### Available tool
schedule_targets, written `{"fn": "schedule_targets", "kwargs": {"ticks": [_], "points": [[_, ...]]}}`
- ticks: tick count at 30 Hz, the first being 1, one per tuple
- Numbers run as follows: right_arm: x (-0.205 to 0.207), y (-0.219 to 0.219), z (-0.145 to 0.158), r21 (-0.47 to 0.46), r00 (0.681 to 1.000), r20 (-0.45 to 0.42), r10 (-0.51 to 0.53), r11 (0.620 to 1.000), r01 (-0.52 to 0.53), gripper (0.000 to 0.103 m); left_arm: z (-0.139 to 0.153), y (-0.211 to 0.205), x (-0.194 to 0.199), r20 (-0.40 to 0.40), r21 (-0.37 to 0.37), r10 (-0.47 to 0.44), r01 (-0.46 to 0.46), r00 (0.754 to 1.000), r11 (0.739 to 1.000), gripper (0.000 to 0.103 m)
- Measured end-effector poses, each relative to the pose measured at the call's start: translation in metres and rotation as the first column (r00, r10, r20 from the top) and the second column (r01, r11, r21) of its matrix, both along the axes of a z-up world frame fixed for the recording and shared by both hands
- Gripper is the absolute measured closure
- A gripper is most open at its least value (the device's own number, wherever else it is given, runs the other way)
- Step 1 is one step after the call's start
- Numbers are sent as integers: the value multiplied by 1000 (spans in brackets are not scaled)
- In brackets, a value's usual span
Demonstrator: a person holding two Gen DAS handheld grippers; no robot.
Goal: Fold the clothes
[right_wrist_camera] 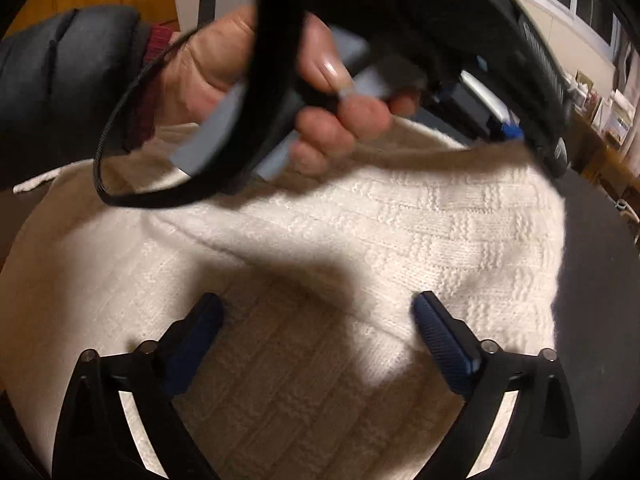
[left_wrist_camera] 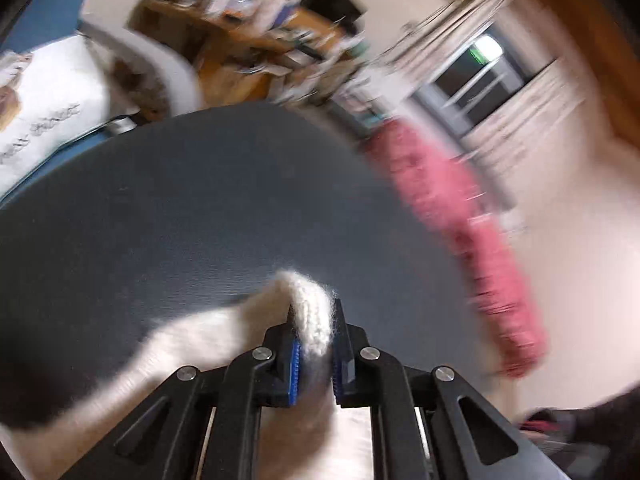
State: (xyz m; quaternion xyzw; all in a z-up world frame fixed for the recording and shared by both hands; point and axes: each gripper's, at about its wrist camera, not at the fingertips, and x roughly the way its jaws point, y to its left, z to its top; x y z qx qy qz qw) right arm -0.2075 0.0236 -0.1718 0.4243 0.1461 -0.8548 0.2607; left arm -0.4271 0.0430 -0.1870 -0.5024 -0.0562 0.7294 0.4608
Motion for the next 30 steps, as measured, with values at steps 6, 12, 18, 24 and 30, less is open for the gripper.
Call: {"fn": "schedule_targets", "kwargs": {"ticks": [6, 12, 18, 24, 30], "points": [[-2, 3, 0, -13, 1000, 19, -14, 1000, 14, 4, 19, -9, -6, -4, 15, 86, -86, 996, 996, 83], [2, 14, 10, -85, 1000, 27, -3, 996, 5, 4, 65, -91, 8, -5, 204, 309, -302, 951, 931, 81], [2, 91, 55, -453, 995, 93, -35, 889, 73, 3, 47, -164, 81, 8, 188, 387, -382, 922, 905, 81], [-59, 140, 62, -729, 946, 323, -20, 632, 262, 3, 6, -201, 128, 19, 113, 479, -478, 877, 871, 81], [-93, 142, 3, -562, 836, 539, -101, 696, 447, 11, -10, -217, 140, 55, 159, 518, -520, 853, 839, 85]]}}
